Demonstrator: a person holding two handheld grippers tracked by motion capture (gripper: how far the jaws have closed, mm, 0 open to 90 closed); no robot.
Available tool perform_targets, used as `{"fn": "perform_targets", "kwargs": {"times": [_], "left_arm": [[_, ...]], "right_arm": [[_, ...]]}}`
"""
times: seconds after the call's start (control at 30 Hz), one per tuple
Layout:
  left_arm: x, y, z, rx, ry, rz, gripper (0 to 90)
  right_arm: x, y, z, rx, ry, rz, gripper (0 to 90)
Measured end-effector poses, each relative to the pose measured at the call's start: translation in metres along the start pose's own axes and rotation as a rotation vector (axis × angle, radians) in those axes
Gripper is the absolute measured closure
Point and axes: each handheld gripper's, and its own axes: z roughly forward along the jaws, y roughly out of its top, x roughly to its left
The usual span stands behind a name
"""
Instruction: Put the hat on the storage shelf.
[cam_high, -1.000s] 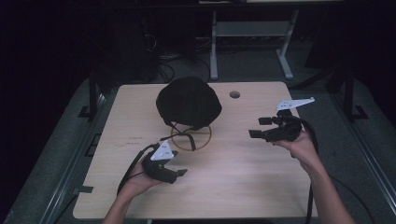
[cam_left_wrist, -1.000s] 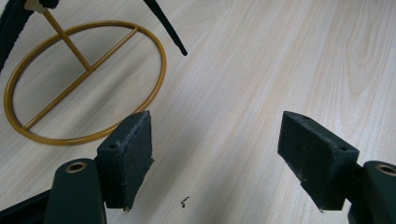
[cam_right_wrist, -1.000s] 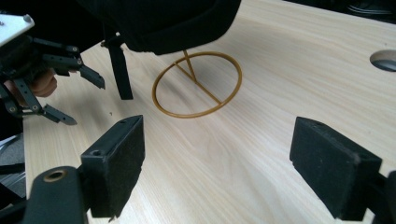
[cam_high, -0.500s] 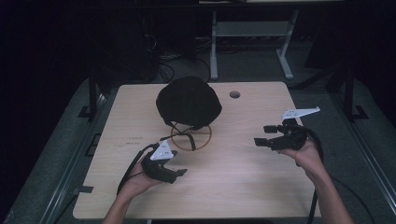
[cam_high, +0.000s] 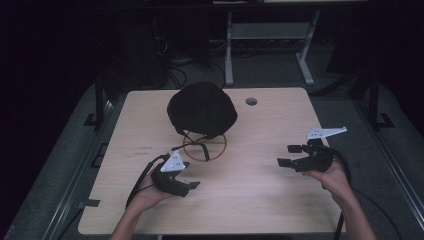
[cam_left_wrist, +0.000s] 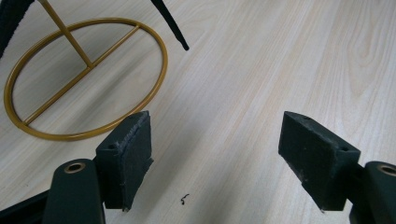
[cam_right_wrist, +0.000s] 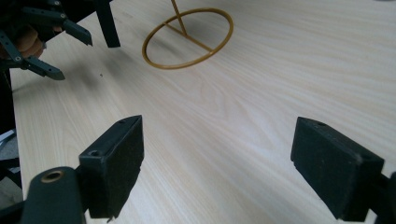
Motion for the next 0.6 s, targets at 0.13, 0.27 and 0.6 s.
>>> {"fn": "perform_targets", "kwargs": {"times": [0.13, 0.27, 0.6], "left_arm": [[0.0, 0.0, 0.0, -0.004, -0.002, -0.003, 25.4], [-0.001, -0.002, 0.001, 0.003, -0.005, -0.006, 25.4], [-0.001, -0.003, 0.0, -0.004, 0.003, -0.012, 25.3]], "right_arm": [[-0.001, -0.01, -0.003, -0.006, 0.004, 0.015, 16.8], [-0.001, -0.019, -0.005, -0.005, 0.0, 0.022, 16.8], [-0.001, -0.044, -0.007, -0.006, -0.004, 0.034, 16.8]]}}
